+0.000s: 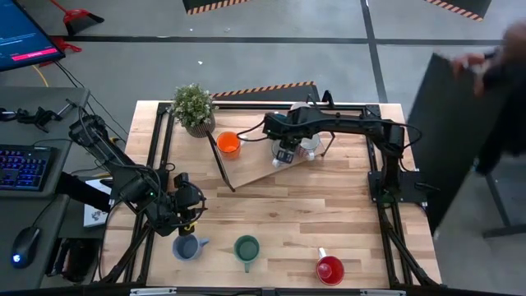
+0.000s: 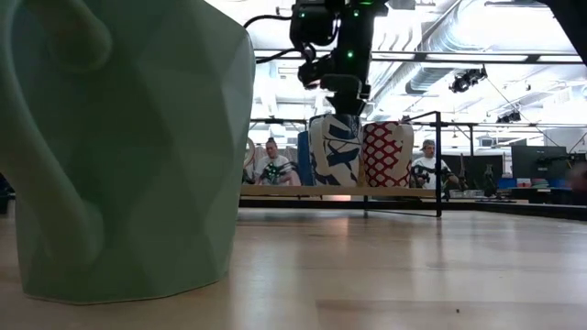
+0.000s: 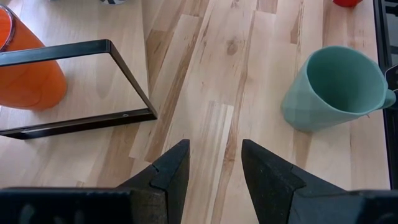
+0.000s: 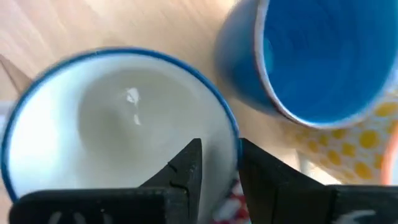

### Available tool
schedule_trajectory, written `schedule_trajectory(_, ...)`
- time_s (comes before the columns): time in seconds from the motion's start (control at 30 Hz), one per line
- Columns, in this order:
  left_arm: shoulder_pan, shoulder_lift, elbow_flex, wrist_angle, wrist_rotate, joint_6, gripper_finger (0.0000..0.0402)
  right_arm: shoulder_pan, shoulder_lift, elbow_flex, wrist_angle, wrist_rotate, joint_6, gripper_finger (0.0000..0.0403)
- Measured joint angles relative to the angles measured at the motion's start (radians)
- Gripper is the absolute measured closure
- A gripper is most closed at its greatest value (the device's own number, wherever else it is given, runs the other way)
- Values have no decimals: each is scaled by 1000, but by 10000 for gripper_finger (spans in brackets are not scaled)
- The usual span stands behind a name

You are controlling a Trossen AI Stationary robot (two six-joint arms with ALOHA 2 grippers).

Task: Place coffee mugs
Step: Put the white blue mug on the shelf, then put the red mug on the shelf

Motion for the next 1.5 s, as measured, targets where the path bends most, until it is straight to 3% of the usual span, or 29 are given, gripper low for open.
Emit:
schedule_trajectory(0.13,0,0,0,0,0,0,268,1,-26,0,-23,72,19,323)
schedule_trajectory(0.3,0,1,0,1,0,0,268,2,-83,0,-17,77,30,323)
schedule_trajectory(0.47,0,1,0,0,0,0,268,11,-156,1,16,-20,84,323)
schedule_trajectory(0.77,0,0,0,-1,14,2,268,102,-308,1,-11,-96,204,323)
schedule_trajectory(0.93,0,0,0,1,29,1,268,199,-361,1,-98,-17,305,323)
schedule_trajectory(1.13,0,0,0,0,30,1,268,322,-369,1,-157,166,432,323)
schedule_trajectory(1.33,0,0,0,0,30,0,268,452,-369,0,-211,229,488,323)
schedule_trajectory(1.5,0,0,0,1,30,0,268,559,-369,-1,-366,291,640,323)
